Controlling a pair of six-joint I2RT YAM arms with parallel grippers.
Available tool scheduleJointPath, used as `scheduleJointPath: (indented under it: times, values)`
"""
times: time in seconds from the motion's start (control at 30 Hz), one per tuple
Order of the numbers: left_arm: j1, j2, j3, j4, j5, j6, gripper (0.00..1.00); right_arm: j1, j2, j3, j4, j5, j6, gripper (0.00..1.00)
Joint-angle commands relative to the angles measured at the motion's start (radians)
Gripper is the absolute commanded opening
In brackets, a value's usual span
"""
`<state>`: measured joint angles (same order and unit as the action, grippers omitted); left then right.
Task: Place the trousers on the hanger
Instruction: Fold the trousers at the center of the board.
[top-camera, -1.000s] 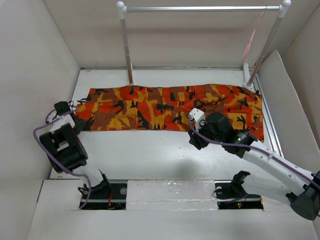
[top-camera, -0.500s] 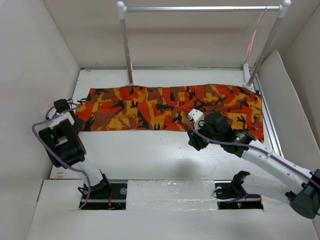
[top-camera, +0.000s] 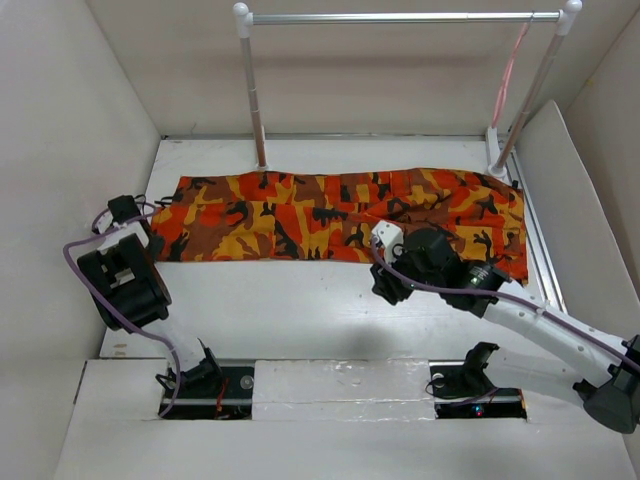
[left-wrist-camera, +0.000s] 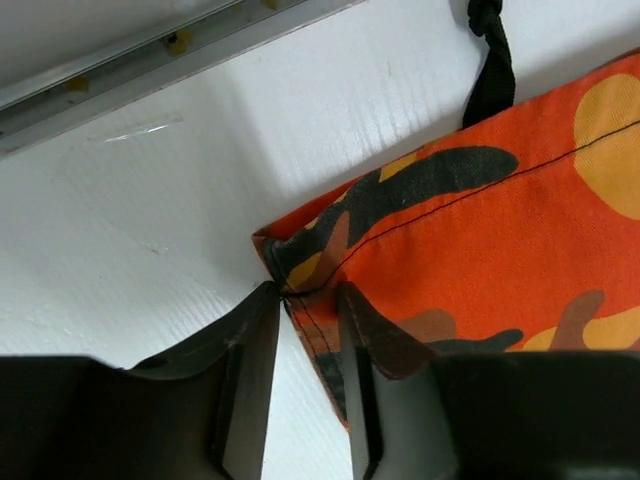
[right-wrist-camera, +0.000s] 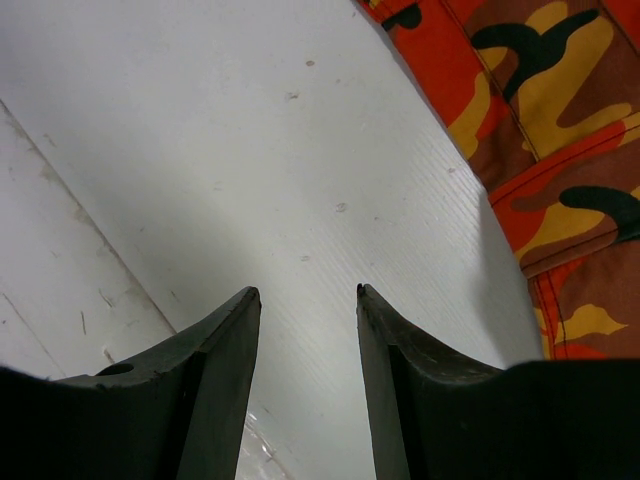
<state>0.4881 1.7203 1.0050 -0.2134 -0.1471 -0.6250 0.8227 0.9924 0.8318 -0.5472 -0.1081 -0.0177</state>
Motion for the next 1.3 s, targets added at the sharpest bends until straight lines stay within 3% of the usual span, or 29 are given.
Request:
scheduleJointPath:
  times: [0.0,0.03,0.1,0.13,0.27,0.43,0.57,0.63,0.83,0.93,1.1,1.27]
  values:
    - [-0.009,0.025,0.006,0.000,-0.019,0.034,0.25,0.016,-0.015,0.070,0.009,0.022,0.016,0.49]
    - [-0.009,0.030,0.006,0.005,-0.011,0.042,0.21,0.016,-0.017,0.079,0.010,0.018,0.015,0.49]
    - [-0.009,0.035,0.007,0.000,-0.012,0.048,0.01,0.026,-0.024,0.087,0.018,0.008,0.013,0.47]
    - [-0.009,0.033,0.000,-0.003,-0.011,0.053,0.00,0.026,-0.032,0.093,0.015,0.013,0.013,0.47]
    - [-0.009,-0.023,-0.035,-0.029,-0.011,0.054,0.00,0.026,-0.044,0.115,-0.017,0.090,0.015,0.54]
    - [-0.009,-0.209,-0.069,-0.148,-0.067,0.071,0.00,0.004,-0.024,0.121,-0.108,0.102,0.071,0.61]
    - [0.012,-0.379,-0.071,-0.263,-0.127,0.085,0.00,0.004,-0.064,0.079,-0.108,0.021,0.090,0.62]
    - [0.021,-0.505,-0.037,-0.369,-0.224,0.099,0.00,0.004,-0.112,0.040,-0.109,-0.037,0.091,0.62]
    - [0.021,-0.557,0.124,-0.576,-0.362,0.106,0.00,-0.005,-0.167,0.016,-0.169,-0.059,0.084,0.64]
    - [0.021,-0.567,0.124,-0.592,-0.423,0.133,0.00,-0.027,-0.178,0.026,-0.236,-0.045,0.082,0.67]
    - [-0.015,-0.584,0.159,-0.590,-0.249,0.061,0.00,-0.181,-0.244,-0.013,-0.300,0.010,0.139,0.75]
    - [-0.066,-0.623,0.208,-0.552,-0.105,0.027,0.00,-0.407,-0.268,-0.057,-0.298,0.009,0.206,0.73]
